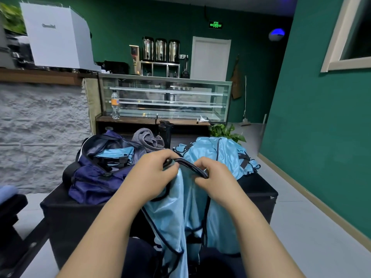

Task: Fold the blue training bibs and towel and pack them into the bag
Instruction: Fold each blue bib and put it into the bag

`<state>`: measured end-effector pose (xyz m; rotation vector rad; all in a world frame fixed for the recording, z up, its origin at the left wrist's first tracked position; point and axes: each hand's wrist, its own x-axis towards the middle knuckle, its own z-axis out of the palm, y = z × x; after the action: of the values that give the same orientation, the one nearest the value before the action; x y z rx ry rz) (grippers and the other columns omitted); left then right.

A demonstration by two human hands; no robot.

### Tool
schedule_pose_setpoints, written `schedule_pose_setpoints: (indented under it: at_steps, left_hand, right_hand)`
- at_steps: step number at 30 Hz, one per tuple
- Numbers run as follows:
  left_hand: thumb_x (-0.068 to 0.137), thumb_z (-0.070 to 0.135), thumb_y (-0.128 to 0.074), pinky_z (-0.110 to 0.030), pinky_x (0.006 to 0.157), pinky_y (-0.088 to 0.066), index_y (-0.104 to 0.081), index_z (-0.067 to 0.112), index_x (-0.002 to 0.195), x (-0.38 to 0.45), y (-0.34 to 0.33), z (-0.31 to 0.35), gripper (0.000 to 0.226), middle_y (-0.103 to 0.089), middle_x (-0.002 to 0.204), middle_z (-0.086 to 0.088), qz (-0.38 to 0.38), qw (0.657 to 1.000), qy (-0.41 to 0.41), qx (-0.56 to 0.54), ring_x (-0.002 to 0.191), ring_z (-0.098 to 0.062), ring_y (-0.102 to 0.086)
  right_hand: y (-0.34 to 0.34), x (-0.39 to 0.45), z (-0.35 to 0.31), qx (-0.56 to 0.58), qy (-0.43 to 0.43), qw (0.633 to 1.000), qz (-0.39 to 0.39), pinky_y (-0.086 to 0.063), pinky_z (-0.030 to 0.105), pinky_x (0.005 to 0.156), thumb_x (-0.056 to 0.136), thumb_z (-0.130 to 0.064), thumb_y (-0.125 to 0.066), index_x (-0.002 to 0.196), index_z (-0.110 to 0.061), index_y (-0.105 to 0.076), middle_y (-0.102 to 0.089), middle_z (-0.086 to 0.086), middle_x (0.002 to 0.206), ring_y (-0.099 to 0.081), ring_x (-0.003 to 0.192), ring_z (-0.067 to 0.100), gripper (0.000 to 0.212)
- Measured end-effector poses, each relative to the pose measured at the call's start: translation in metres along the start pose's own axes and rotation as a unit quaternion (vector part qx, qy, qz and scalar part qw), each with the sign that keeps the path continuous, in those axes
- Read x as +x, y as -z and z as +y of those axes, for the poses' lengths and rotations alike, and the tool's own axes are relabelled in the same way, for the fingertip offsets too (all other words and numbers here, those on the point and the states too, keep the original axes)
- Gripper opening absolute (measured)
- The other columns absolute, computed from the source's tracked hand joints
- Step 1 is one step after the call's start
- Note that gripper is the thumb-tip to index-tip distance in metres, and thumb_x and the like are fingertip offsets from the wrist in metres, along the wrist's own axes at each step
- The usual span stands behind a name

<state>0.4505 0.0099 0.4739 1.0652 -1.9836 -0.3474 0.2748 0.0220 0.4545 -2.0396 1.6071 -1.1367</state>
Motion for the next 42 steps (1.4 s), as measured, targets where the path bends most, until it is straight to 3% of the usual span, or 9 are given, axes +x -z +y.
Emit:
schedule_pose_setpoints:
  at_steps: [4,8,13,20,24,29,33,38,42]
  left_hand:
    - [0.088,0.016,-0.06,-0.018,0.059,-0.038,-0.058,0.038,0.076,0.001,0.01,-0.004,0.025,-0.062,0.068,0.011,0.044,0.999,0.011,-0.019,0.062,-0.007,-0.052]
    - [0.089,0.015,-0.059,-0.016,0.051,-0.033,-0.063,0.027,0.082,0.002,0.014,-0.014,0.014,-0.053,0.055,0.011,0.101,0.993,0.05,-0.026,0.051,-0.004,-0.045]
    - [0.091,0.019,-0.058,-0.018,0.055,-0.035,-0.064,0.024,0.089,0.004,0.02,-0.017,0.008,-0.062,0.074,-0.001,0.161,0.982,0.085,-0.048,0.066,-0.02,-0.054]
    - [0.086,0.018,-0.066,-0.02,0.058,-0.038,-0.061,0.027,0.085,0.005,0.017,-0.02,0.011,-0.064,0.079,0.004,0.133,0.983,0.123,-0.029,0.068,-0.019,-0.057]
    - [0.077,0.017,-0.077,-0.004,0.07,-0.037,-0.064,0.032,0.091,0.002,0.009,-0.002,0.023,-0.063,0.085,0.011,0.051,0.993,0.068,-0.084,0.082,-0.005,-0.059]
    - [0.077,0.02,-0.074,-0.004,0.079,-0.035,-0.059,0.04,0.109,-0.005,-0.008,0.024,0.041,-0.059,0.1,0.016,-0.068,0.996,-0.028,-0.044,0.093,0.007,-0.054]
    - [0.081,0.008,-0.062,-0.013,0.061,-0.04,-0.057,0.042,0.104,-0.006,-0.008,0.027,0.042,-0.065,0.093,0.009,-0.03,0.997,-0.021,-0.071,0.07,0.001,-0.055]
    - [0.085,0.021,-0.068,-0.007,0.07,-0.038,-0.062,0.038,0.085,-0.003,-0.003,0.019,0.019,-0.066,0.086,0.023,0.031,0.995,0.018,-0.095,0.084,0.007,-0.057]
    - [0.089,0.025,-0.063,-0.018,0.057,-0.033,-0.062,0.029,0.071,0.0,0.0,0.013,0.019,-0.062,0.071,-0.004,0.079,0.99,0.045,-0.111,0.06,-0.008,-0.047]
  right_hand:
    - [0.0,-0.004,0.014,0.012,-0.056,0.998,-0.007,-0.028,0.013,0.043,0.084,-0.003,-0.056,0.087,-0.022,-0.059,-0.051,-0.004,0.065,-0.036,0.043,0.004,0.019]
    - [0.004,-0.005,0.029,-0.004,-0.096,0.995,0.004,-0.033,0.017,0.048,0.083,-0.006,-0.057,0.081,-0.024,-0.055,-0.056,-0.007,0.073,-0.042,0.052,0.006,0.017]
    - [0.012,-0.007,0.043,0.036,-0.164,0.983,0.069,-0.033,0.017,0.05,0.087,-0.03,-0.066,0.076,-0.019,-0.053,-0.055,-0.008,0.071,-0.047,0.057,0.007,0.02]
    - [0.026,-0.003,0.023,0.254,-0.202,0.943,0.069,-0.028,0.032,0.066,0.079,-0.033,-0.068,0.075,-0.014,-0.051,-0.044,0.008,0.073,-0.039,0.069,0.019,0.026]
    - [0.031,-0.005,-0.002,0.331,-0.179,0.926,0.018,-0.035,0.029,0.057,0.086,-0.009,-0.059,0.084,-0.003,-0.062,-0.05,0.013,0.077,-0.045,0.072,0.022,0.008]
    - [0.03,-0.009,-0.025,0.393,-0.125,0.91,-0.053,-0.051,0.031,0.063,0.088,0.004,-0.052,0.094,-0.004,-0.066,-0.065,0.016,0.082,-0.06,0.07,0.023,0.018]
    - [0.032,-0.011,-0.028,0.446,-0.079,0.888,-0.083,-0.055,0.028,0.07,0.08,0.006,-0.065,0.115,-0.007,-0.058,-0.07,0.011,0.091,-0.066,0.077,0.019,0.037]
    - [0.033,-0.012,-0.027,0.413,-0.038,0.909,-0.036,-0.054,0.024,0.077,0.081,0.016,-0.061,0.117,-0.015,-0.059,-0.072,0.006,0.104,-0.069,0.091,0.017,0.048]
    - [0.035,-0.009,-0.024,0.353,-0.059,0.933,0.044,-0.048,0.014,0.067,0.084,0.01,-0.061,0.101,-0.018,-0.066,-0.071,0.002,0.088,-0.065,0.077,0.005,0.034]
